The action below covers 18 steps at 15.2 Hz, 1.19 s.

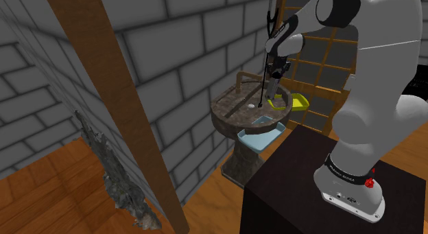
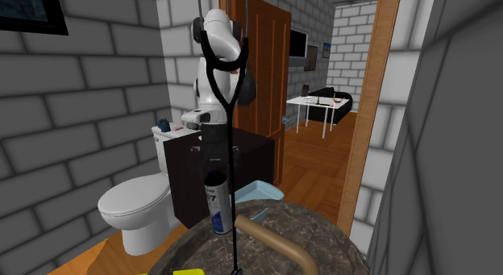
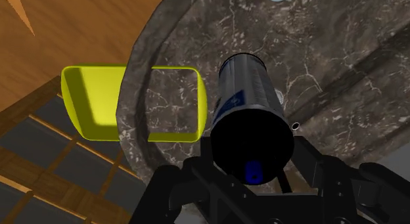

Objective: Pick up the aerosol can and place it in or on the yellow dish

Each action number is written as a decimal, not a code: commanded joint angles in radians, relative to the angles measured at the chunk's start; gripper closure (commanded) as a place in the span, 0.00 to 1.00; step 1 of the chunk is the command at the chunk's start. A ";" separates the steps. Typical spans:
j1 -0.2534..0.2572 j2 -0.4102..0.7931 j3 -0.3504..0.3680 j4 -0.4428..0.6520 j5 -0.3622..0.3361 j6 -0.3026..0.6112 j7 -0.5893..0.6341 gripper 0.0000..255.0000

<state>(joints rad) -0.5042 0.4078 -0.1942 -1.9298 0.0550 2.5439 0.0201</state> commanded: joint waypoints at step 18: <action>-0.336 0.415 0.017 0.811 0.116 -0.396 -0.310 1.00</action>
<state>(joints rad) -0.8295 0.8064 -0.1786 -1.1482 0.1688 2.1601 -0.2824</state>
